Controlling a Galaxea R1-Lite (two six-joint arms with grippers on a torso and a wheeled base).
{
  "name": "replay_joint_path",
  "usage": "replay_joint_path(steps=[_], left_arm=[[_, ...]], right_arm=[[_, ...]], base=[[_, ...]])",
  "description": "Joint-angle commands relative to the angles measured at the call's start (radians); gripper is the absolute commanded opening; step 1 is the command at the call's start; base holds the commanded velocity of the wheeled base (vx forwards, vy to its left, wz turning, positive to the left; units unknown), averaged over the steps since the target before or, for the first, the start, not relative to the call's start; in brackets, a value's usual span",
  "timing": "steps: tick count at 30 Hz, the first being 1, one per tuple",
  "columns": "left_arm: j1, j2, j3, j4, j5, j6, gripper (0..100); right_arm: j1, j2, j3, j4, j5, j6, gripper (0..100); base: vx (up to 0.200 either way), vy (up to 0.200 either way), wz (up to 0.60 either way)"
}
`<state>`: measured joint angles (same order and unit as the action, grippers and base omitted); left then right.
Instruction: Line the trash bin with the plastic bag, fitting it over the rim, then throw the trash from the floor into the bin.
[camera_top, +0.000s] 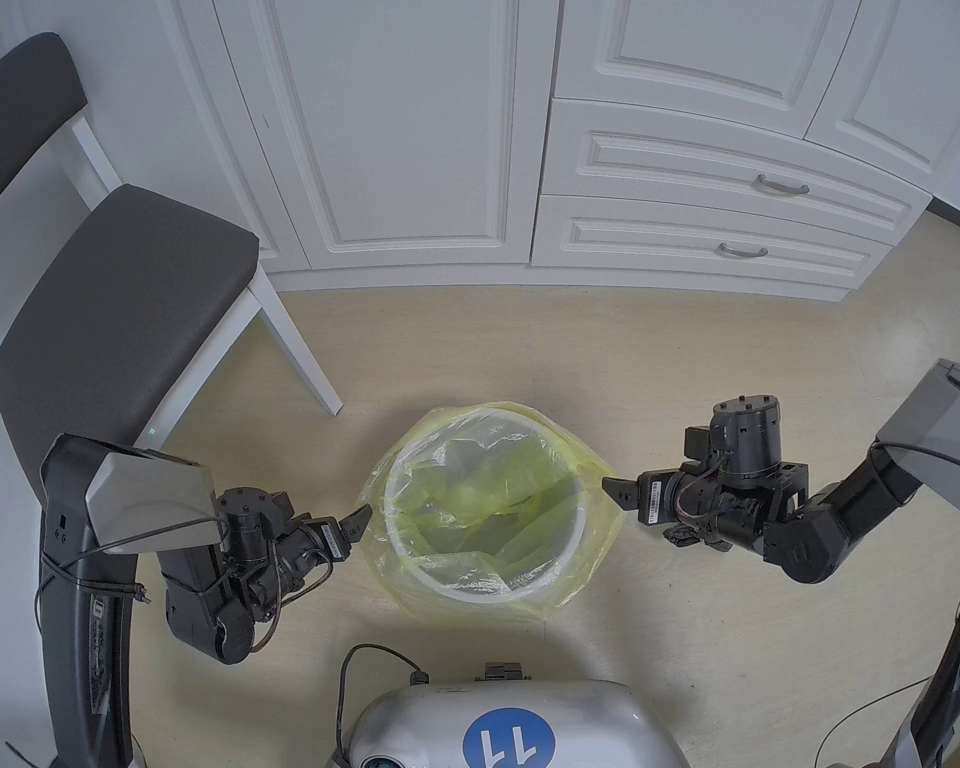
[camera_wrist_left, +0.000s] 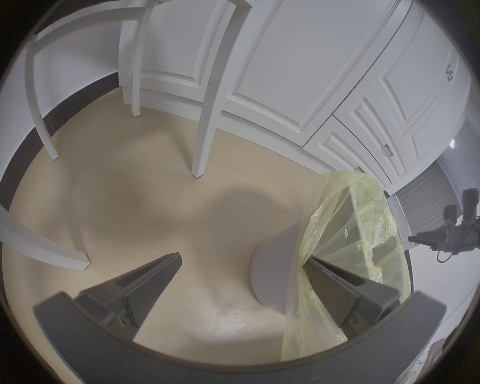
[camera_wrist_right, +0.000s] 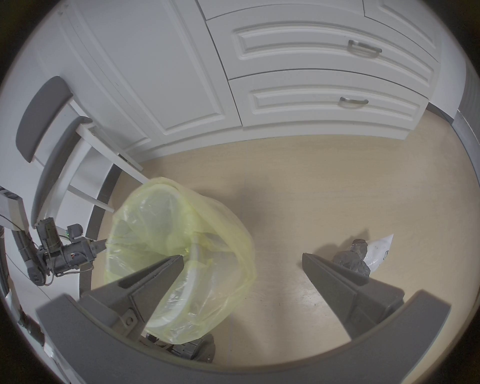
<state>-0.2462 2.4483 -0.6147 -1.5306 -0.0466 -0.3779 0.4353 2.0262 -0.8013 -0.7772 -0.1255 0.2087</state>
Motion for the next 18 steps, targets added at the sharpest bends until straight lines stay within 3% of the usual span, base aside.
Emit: replay_joint_path(steps=[1,10,18], left_arm=[[-0.001,0.02,-0.02,0.0,0.001,-0.001,100],[0.001,0.029,-0.034,0.0,0.001,-0.004,100],[0.008,0.123,-0.131,0.009,0.008,-0.012,100]], right_arm=[[-0.013,0.098,-0.036,0.003,0.001,0.0,100],[-0.012,0.227,-0.085,0.01,0.003,0.001,100],[-0.056,0.451,-0.271,0.016,-0.006,0.02,100]], base=[[0.0,0.0,0.0],[0.0,0.0,0.0],[0.0,0.0,0.0]])
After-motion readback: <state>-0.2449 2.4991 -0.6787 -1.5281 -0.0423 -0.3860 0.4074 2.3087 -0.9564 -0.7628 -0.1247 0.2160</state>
